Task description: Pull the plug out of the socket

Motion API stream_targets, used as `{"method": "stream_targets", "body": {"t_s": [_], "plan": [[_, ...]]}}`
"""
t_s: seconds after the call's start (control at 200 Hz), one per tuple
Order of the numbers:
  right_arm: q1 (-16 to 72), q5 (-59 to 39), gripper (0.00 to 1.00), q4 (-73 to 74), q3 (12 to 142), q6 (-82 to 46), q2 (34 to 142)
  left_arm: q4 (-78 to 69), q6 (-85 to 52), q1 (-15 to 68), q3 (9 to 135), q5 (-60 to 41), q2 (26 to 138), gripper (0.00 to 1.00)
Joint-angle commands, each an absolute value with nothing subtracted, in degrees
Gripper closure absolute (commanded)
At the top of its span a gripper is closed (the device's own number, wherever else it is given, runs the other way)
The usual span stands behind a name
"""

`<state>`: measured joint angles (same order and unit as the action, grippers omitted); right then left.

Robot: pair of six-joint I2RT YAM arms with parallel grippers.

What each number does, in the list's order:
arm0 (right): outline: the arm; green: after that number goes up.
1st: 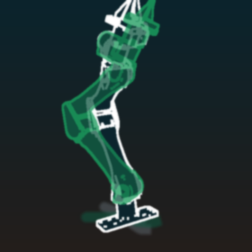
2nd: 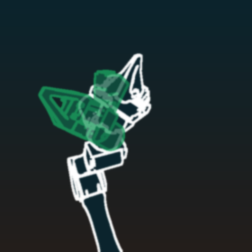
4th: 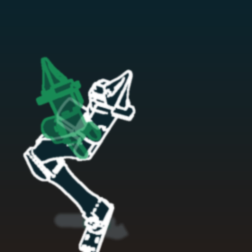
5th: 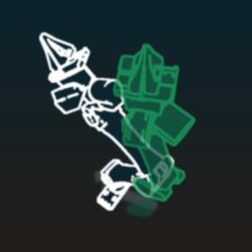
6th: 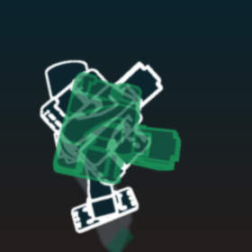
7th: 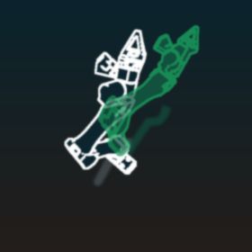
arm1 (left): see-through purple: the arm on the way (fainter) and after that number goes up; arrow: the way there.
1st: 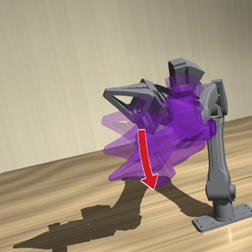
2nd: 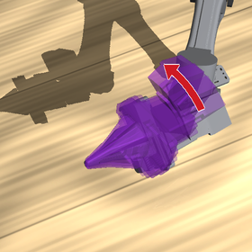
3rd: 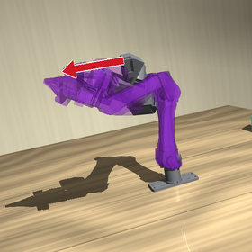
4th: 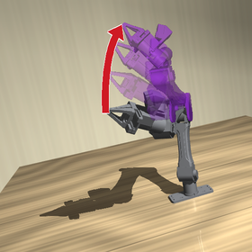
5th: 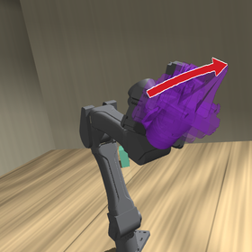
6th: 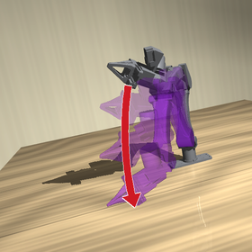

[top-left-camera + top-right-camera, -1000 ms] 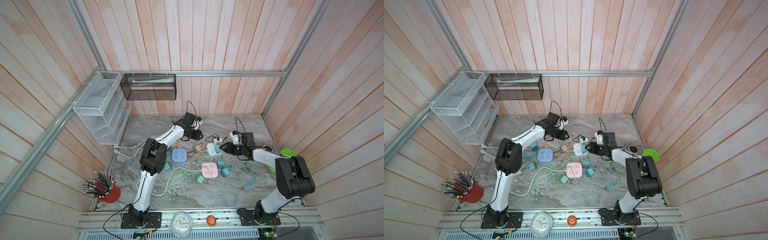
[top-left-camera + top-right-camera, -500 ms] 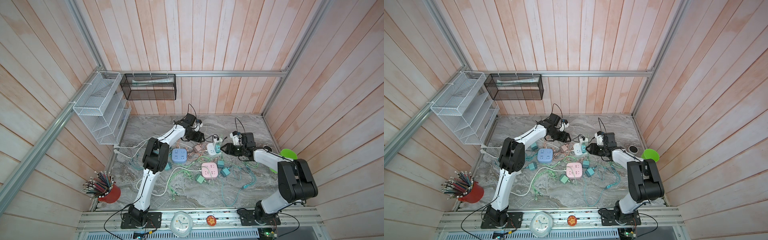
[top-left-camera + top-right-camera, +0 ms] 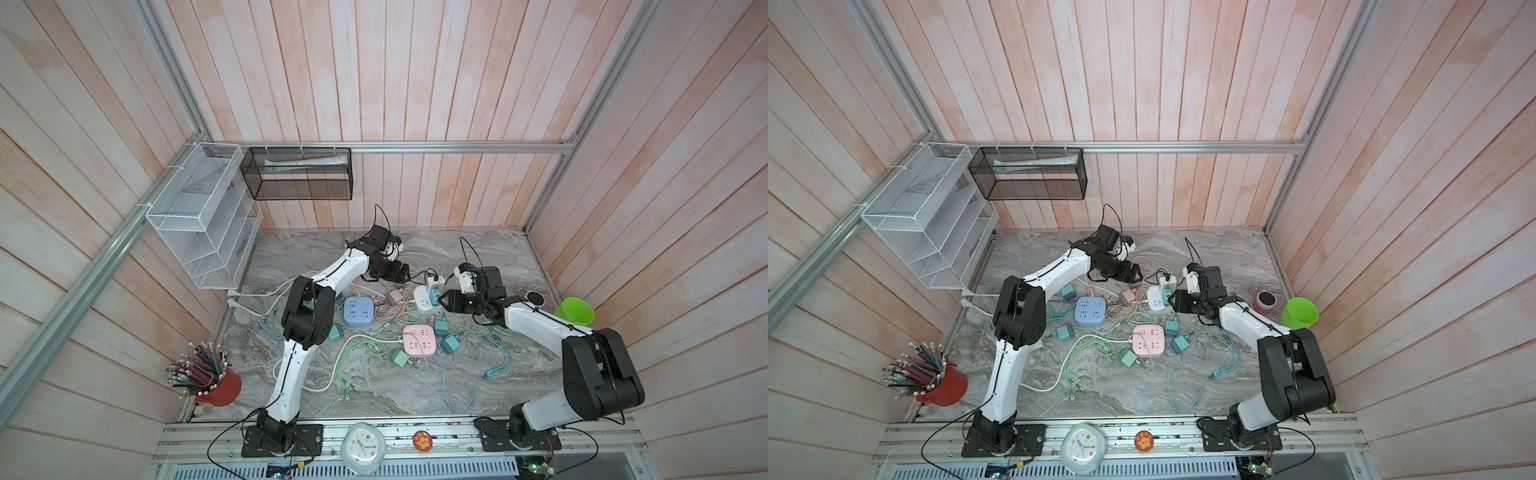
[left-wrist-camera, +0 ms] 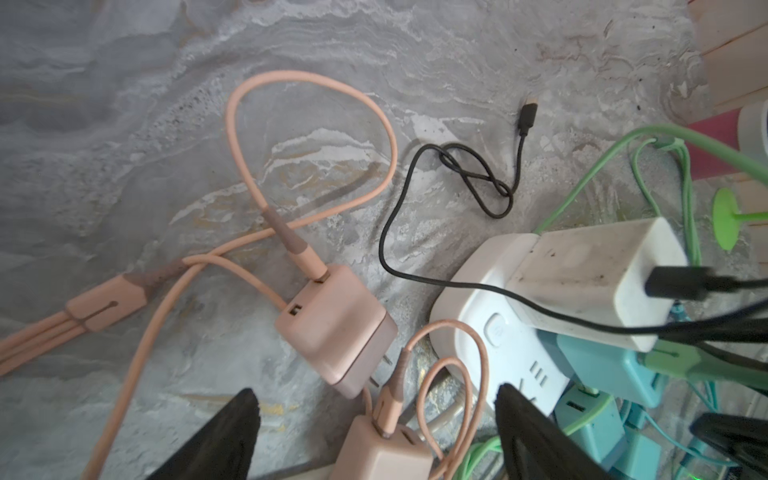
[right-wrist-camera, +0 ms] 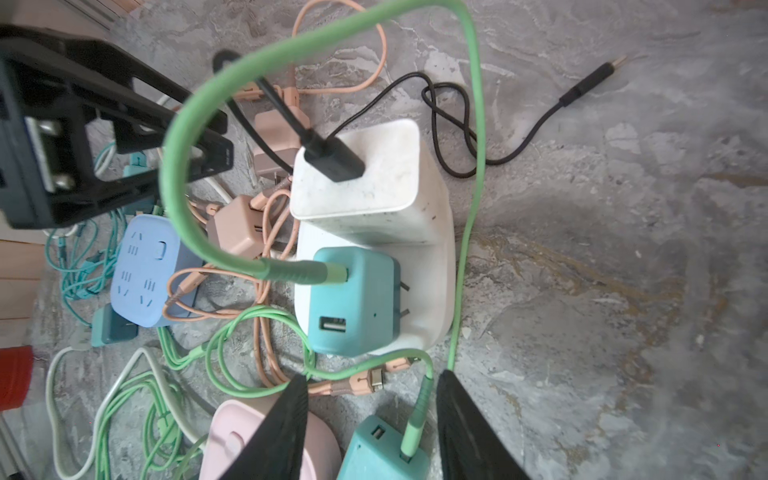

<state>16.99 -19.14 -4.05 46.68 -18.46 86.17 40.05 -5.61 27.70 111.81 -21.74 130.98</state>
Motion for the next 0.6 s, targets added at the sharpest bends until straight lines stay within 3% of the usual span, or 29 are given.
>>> {"method": "stream_targets", "body": {"t_s": [0.0, 0.35, 0.595], "plan": [[18.88, -13.58, 0.52, -6.33, 48.62, -16.5, 86.83, 37.99, -5.2, 28.1, 109.55, -18.43, 127.14, 0.09], [23.35, -8.02, 0.49, -5.81, 52.84, -16.13, 91.52, 37.75, -3.29, 32.01, 105.62, -16.81, 127.02, 0.09], [24.92, -2.75, 0.54, -6.45, 55.02, -16.11, 94.65, 36.66, -3.35, 33.23, 102.9, -16.91, 126.5, 0.09]]}}
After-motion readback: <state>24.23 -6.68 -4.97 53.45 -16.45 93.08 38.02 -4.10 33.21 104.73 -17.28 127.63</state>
